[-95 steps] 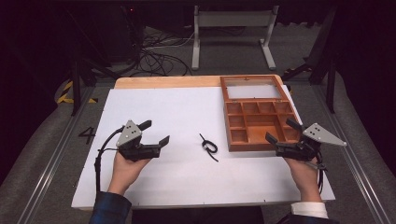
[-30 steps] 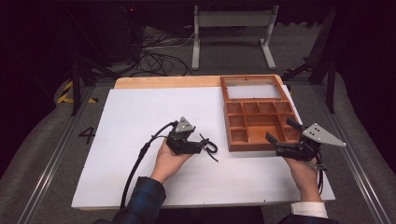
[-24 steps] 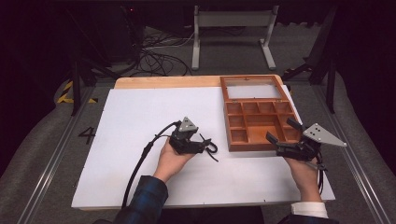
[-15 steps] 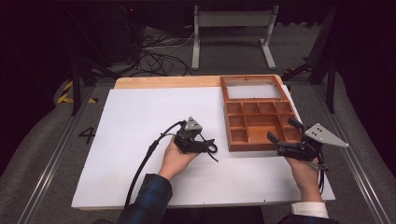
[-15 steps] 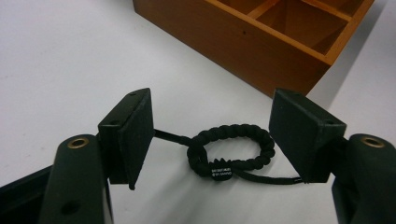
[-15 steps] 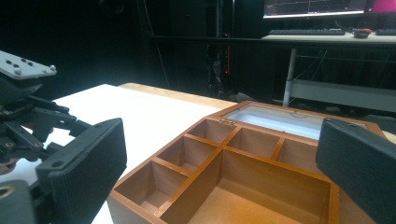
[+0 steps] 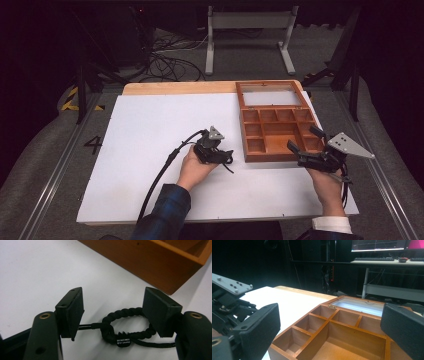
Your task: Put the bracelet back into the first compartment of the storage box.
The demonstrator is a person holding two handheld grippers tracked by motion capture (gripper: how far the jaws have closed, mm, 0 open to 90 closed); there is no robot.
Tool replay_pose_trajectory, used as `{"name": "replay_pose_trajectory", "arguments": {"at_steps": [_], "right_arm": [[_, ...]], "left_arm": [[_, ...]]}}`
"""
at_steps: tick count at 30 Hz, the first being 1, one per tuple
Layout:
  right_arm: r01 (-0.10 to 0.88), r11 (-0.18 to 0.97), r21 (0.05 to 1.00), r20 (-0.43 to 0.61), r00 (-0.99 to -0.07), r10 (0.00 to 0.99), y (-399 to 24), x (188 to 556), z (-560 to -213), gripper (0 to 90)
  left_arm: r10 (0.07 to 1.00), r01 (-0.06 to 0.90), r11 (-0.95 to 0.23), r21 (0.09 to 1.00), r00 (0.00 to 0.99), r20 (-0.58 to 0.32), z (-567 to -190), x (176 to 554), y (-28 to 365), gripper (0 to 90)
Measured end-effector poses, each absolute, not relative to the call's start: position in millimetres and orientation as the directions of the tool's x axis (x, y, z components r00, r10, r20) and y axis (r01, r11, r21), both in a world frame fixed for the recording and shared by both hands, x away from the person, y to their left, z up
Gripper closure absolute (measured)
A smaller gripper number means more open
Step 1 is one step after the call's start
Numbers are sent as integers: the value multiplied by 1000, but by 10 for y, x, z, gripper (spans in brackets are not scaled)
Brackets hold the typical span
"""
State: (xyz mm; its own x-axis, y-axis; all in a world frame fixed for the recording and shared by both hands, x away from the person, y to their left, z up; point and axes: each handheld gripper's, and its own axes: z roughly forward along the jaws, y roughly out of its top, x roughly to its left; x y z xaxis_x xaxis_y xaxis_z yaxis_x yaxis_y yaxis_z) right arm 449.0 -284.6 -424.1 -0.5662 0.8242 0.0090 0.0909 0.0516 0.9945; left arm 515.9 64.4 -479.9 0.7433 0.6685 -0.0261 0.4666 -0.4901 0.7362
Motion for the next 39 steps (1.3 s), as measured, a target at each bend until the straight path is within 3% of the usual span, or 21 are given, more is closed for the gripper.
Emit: {"name": "replay_pose_trajectory", "arguments": {"at_steps": [6,11,22,28,30,39], "right_arm": [[91,45,995,14,-566,824,-2848,4485,-4238,33],[90,46,995,13,-566,825,-2841,4485,-4239,33],[88,45,995,13,-567,824,-2842,4482,-4234,34],[89,45,995,13,-565,825,-2841,4483,-4235,34],[88,44,995,13,-564,826,-2844,4481,-4234,34],[88,39,995,18,-565,825,-2844,4478,-4231,35]], "left_arm": [[676,478,-492,728,737,-27,-4833,5192,621,365],[662,480,-492,726,748,-45,-4839,5194,612,452],[628,476,-540,694,777,-44,-4875,5170,615,535],[626,452,-570,686,780,5,-4867,5144,604,655],[620,448,-575,685,784,8,-4867,5140,609,793],[617,444,-573,688,787,6,-4850,5164,621,842]]}}
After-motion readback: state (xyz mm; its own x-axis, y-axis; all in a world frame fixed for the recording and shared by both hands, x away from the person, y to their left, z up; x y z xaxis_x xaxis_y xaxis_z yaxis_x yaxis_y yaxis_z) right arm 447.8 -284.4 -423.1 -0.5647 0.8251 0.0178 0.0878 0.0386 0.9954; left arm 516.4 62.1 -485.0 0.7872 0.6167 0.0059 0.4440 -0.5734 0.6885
